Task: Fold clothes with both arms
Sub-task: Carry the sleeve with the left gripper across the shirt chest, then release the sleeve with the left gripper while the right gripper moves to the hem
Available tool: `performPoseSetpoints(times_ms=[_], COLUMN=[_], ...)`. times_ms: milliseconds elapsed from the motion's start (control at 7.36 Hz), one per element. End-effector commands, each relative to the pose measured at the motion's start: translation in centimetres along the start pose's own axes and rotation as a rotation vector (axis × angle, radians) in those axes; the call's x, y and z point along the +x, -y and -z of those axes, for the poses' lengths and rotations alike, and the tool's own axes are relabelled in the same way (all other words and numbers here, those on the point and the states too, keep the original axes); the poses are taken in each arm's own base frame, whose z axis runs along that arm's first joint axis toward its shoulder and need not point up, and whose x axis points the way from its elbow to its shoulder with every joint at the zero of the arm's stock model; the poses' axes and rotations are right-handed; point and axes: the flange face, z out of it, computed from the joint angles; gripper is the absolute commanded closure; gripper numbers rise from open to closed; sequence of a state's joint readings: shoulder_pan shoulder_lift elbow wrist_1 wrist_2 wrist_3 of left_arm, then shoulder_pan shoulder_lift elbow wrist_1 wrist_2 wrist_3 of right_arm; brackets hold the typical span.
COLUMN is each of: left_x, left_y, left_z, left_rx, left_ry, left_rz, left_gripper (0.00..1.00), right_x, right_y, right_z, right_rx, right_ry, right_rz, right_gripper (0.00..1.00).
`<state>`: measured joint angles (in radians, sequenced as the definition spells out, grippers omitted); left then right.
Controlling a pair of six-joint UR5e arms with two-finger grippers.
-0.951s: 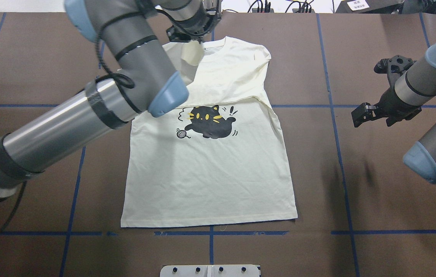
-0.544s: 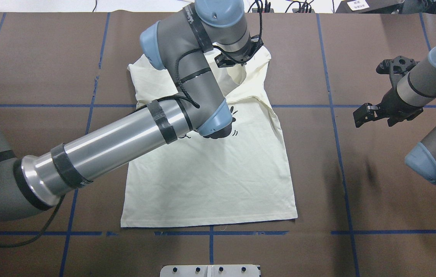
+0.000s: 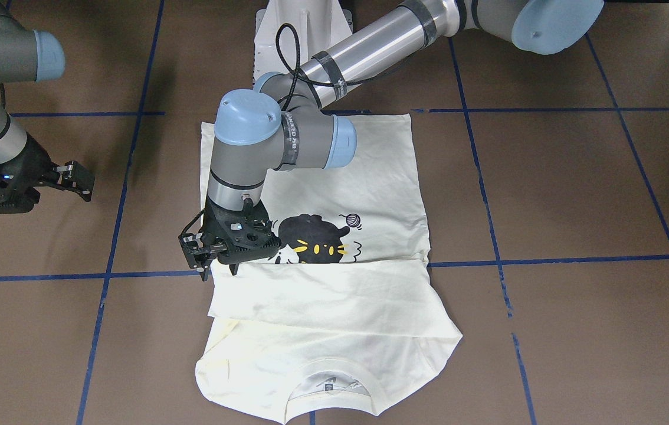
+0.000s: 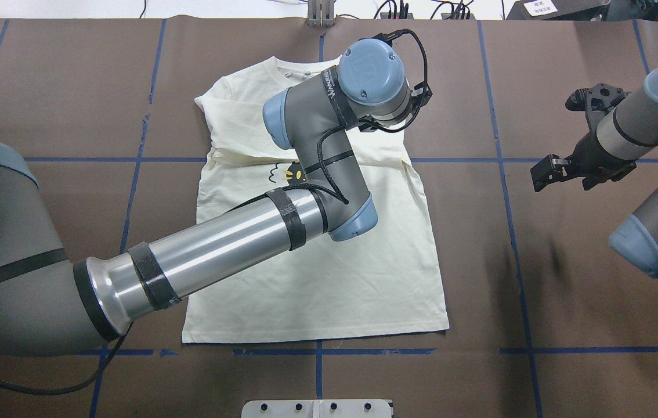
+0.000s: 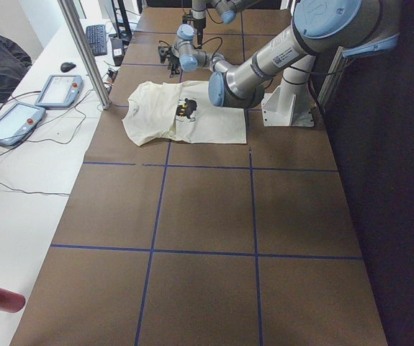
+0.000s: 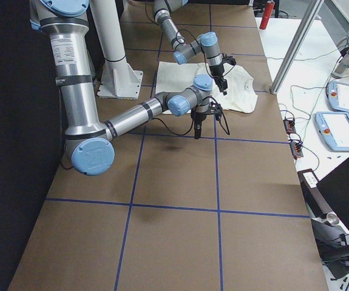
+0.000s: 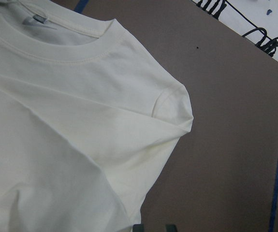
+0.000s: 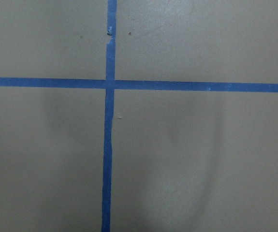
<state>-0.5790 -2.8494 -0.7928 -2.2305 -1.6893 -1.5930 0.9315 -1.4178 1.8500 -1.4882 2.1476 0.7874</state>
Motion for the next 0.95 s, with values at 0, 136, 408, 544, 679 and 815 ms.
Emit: performPoseSetpoints(times_ms=[0, 136, 408, 544, 679, 815], left_x=[-1.2, -4.1, -9.0, -13.2, -16.7, -19.6], left_y=[0.1, 0.1, -0.1, -0.2, 0.0, -0.1], left_z=[0.0, 0.5, 3.2, 5.6, 8.9, 11.7], left_rx=[-0.003, -0.010, -0.058, -0.063, -0.063, -0.070], left_ry=[-0.004, -0.001, 0.099, 0.112, 0.128, 0.153], left_rz=[-0.068, -0.070, -0.180, -0.257, -0.319, -0.384], left_gripper=[0.00, 0.00, 0.00, 0.00, 0.00, 0.00], right_x=[-0.4, -1.4, -5.8, -8.7, -11.8, -15.0], right_y=[0.1, 0.5, -2.3, -4.3, -7.0, -10.3], right_z=[0.1, 0.8, -0.1, -1.3, -3.0, -4.3], right_rx=[0.003, 0.017, 0.008, 0.032, 0.069, 0.079], right_ry=[0.004, 0.017, 0.074, 0.131, 0.149, 0.150], right_rz=[-0.002, 0.000, -0.058, -0.114, -0.143, -0.176], right_gripper=[0.00, 0.00, 0.00, 0.00, 0.00, 0.00])
